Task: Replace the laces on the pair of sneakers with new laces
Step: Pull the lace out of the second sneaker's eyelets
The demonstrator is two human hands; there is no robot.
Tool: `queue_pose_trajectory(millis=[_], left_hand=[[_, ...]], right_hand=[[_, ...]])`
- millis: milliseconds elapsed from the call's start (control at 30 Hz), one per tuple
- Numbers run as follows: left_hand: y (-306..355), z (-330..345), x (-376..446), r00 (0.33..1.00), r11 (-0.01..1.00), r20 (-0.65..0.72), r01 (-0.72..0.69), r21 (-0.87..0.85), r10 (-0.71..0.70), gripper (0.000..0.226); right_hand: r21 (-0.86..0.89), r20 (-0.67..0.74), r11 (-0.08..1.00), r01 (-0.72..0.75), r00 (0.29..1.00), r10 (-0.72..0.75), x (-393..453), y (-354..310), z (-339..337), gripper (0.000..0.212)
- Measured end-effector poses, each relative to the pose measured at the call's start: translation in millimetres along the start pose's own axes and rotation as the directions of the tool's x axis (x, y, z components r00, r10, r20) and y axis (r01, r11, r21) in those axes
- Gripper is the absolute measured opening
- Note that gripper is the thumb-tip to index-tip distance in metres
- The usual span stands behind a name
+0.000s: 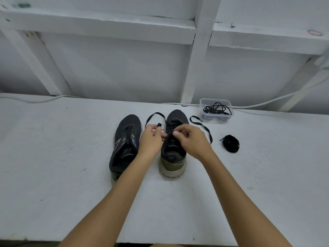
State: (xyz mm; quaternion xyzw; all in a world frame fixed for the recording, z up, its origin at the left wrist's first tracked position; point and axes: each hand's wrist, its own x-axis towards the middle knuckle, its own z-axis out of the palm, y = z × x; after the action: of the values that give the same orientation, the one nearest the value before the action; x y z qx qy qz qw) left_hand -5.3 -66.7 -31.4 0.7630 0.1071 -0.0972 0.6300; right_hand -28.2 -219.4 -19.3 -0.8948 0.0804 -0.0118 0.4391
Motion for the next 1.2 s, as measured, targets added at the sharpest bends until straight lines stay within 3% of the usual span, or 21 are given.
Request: queue_pose_trajectory(millis=[100, 133, 233, 333, 400, 567, 733, 833, 933, 1067, 1133, 1200], left_hand=[[1.8, 2.1, -10.6, 0.999, 0.993, 0.031, 0.008, 0.114, -0.011, 0.043], [2.6, 2.1, -16.1, 0.998, 0.985, 0.062, -0.01, 0.175, -0.001, 0.049], [7.9, 1.4, -34.1, 0.987, 0.978, 0.157, -0.073, 0.196, 0.042, 0.053], [8.7, 3.6, -45.2, 0.957, 0.946, 0.273, -0.174, 0.274, 0.097, 0.034], [9.7, 2.0, -45.7, 0.953, 0.92, 0.268, -0.225, 0.321, 0.14, 0.032], [11.5, -11.8, -34.4, 0.967, 0.88, 0.228, -0.206, 0.427, 0.115, 0.04], [4.2, -8.5, -30.8, 0.972, 0.78, 0.214, -0.21, 0.59, 0.099, 0.072], [3.8, -6.8, -30.1, 0.973, 0.74, 0.2, -0.218, 0.636, 0.115, 0.069], [4.9, -6.3, -27.1, 0.974, 0.704, 0.19, -0.223, 0.674, 0.126, 0.062], [5.2, -4.2, -25.2, 0.971, 0.697, 0.199, -0.234, 0.677, 0.133, 0.053], [1.9, -5.1, -26.0, 0.972, 0.701, 0.19, -0.232, 0.674, 0.139, 0.054], [-0.1, -5.5, -26.9, 0.971, 0.703, 0.187, -0.235, 0.671, 0.146, 0.054]], right_hand=[[0.43, 0.022, 0.884, -0.181, 0.981, 0.191, -7.8, 11.3, -12.4, 0.008], [0.487, 0.056, 0.842, -0.233, 0.97, 0.237, -10.7, 16.4, -15.8, 0.009], [0.427, 0.141, 0.851, -0.306, 0.952, 0.271, -20.6, 30.3, -20.3, 0.01], [0.524, 0.207, 0.789, -0.321, 0.946, 0.248, -25.5, 32.4, -17.9, 0.011], [0.57, 0.214, 0.761, -0.309, 0.95, 0.226, -25.1, 28.7, -14.3, 0.012], [0.507, 0.278, 0.803, -0.314, 0.941, 0.192, -21.3, 18.3, -2.6, 0.014], [0.413, 0.213, 0.873, -0.261, 0.959, 0.186, -8.7, 8.9, -1.5, 0.012], [0.325, 0.198, 0.924, -0.2, 0.97, 0.141, -0.7, 4.6, 3.6, 0.006], [0.107, 0.201, 0.989, -0.101, 0.976, 0.078, 9.9, 2.8, -1.1, 0.011], [-0.126, 0.043, 0.988, 0.094, 0.995, -0.089, 16.3, -0.1, -13.7, 0.009], [-0.02, 0.017, 0.999, 0.051, 0.999, -0.05, 12.2, 1.7, -11.7, 0.011], [0.184, 0.118, 0.974, -0.131, 0.987, 0.111, 4.9, 2.8, -8.3, 0.016]])
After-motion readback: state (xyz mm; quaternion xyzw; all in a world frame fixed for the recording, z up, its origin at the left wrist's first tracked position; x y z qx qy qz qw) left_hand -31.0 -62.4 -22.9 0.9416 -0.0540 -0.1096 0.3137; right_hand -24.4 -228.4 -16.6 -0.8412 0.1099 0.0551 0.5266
